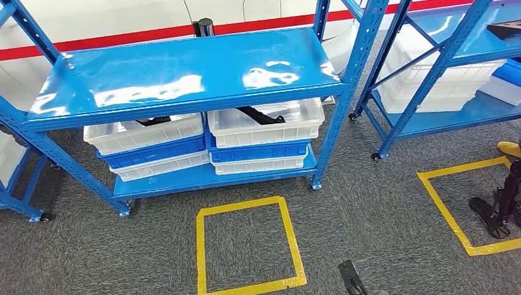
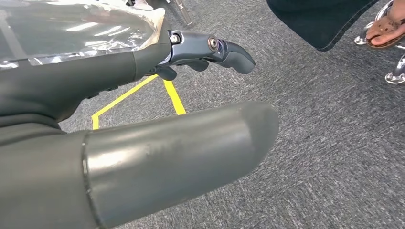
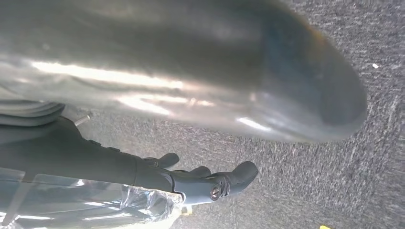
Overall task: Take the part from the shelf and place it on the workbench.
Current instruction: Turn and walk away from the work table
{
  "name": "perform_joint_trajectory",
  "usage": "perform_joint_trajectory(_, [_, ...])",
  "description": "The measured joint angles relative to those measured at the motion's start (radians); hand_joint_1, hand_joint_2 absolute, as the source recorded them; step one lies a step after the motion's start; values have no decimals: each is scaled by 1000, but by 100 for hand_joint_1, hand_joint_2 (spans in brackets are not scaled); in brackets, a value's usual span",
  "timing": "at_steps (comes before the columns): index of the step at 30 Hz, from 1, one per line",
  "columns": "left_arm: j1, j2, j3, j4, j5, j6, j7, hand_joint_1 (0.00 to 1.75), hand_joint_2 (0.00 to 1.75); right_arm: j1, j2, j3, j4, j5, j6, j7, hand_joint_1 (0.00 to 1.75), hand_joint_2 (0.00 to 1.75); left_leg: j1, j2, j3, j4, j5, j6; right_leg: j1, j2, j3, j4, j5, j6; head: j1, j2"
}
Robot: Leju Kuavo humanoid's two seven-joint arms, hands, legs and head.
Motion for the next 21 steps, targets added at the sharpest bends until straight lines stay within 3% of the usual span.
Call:
perform_joint_trajectory(4, [0, 1, 0, 0, -1, -1, 0, 0, 0, 0, 0, 0, 0, 3, 3, -5, 0, 0, -3, 0, -1, 3, -1, 2, -5, 0, 0, -1, 0, 1, 0, 0])
perform_joint_trajectory(7, [0, 3, 0, 0, -3, -1, 2, 0, 0, 0, 1, 0, 0, 20, 7, 6, 0, 0, -6, 0, -6, 12, -5, 15, -11, 0, 1, -4, 2, 4, 0, 0])
perform_joint_trajectory(11, [0, 2, 0, 0, -3, -1, 4, 0, 0, 0, 1, 0, 0, 26, 7, 13, 0, 0, 0, 3, 8, -15, 7, 30, -4, -6, 1, 0, -4, 10, 1, 0])
perform_joint_trajectory(13, [0, 1, 0, 0, -3, -1, 4, 0, 0, -1, 1, 0, 0, 27, 7, 14, 0, 0, 7, 5, 22, -37, 19, 38, 0, -15, -31, 72, -42, 4, 4, 0])
perform_joint_trajectory(15, [0, 1, 0, 0, -3, -1, 4, 0, 0, -1, -1, 1, 0, 27, 7, 14, 0, 0, 8, 4, 22, -40, 21, 40, -1, -19, -89, 192, -92, -1, 4, 0])
perform_joint_trajectory(16, [1, 1, 0, 0, -3, -2, 4, 0, 0, 0, -2, 0, 0, 27, 7, 14, 0, 0, 8, 1, 22, -39, 21, 39, -2, -20, -109, 232, -102, 3, 4, 0])
perform_joint_trajectory(17, [2, 0, 0, 0, -3, -2, 4, 0, 0, 1, -3, 0, 0, 27, 7, 14, 0, 0, 10, -3, 21, -38, 20, 37, -5, -20, -113, 238, -98, 11, 4, 0])
perform_joint_trajectory(18, [3, 0, 0, 0, -3, -3, 4, 0, 0, 2, -4, 0, 0, 27, 7, 14, 0, 0, 12, -9, 21, -35, 19, 32, -8, -19, -98, 206, -80, 22, 4, 0])
perform_joint_trajectory(20, [3, 0, 0, 0, -3, -4, 3, 0, 0, 3, -5, 0, 0, 27, 7, 14, 0, 0, 18, -25, 16, -23, 13, 17, -16, -1, -34, 80, -30, 44, 5, 0])
perform_joint_trajectory(21, [2, 0, 0, 0, -3, -4, 3, 0, 0, 4, -4, 0, 0, 27, 7, 14, 0, 0, 18, -32, 13, -13, 7, 8, -19, 10, -10, 30, -13, 45, 5, 0])
